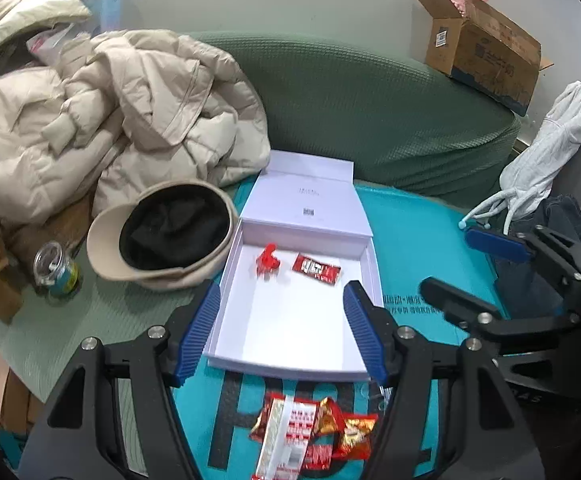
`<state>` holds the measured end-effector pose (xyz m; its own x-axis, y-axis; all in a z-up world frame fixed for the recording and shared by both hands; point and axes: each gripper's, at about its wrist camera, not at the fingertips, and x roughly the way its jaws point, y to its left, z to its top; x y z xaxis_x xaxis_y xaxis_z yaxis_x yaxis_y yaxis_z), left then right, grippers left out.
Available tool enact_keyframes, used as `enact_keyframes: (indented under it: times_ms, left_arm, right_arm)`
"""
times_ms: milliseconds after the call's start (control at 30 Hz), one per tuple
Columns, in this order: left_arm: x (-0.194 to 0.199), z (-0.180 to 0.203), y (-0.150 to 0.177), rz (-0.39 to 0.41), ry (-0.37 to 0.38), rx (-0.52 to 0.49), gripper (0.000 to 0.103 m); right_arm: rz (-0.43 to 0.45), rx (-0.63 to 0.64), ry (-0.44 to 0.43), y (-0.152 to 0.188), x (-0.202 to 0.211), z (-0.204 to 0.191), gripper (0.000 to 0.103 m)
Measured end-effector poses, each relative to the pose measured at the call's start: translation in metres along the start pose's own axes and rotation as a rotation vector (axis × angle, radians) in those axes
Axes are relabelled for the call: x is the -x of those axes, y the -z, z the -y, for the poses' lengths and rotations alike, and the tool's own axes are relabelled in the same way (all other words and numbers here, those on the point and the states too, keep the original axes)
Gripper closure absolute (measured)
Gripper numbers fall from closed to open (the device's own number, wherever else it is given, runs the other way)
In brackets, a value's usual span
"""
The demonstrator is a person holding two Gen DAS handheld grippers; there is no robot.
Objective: Organize objects
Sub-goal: 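Move both tools back toward the remaining snacks beside the box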
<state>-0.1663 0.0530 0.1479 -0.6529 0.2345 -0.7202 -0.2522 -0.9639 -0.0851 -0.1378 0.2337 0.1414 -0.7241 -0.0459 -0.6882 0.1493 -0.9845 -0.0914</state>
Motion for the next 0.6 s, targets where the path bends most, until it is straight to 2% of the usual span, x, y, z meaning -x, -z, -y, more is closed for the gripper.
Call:
enact_keyframes:
  times_ms: [233, 600]
  left_arm:
    - [0.018, -0.007, 0.024, 0.005, -0.010, 0.015, 0.040]
    - [0.019, -0.006, 0.063, -0.045, -0.036, 0.008, 0.038]
  right_arm:
    - [0.008, -0.036, 0.026, 0.025, 0.023, -0.014, 0.033]
    - [-0.002, -0.102, 0.038, 0.068, 0.036, -0.027, 0.033]
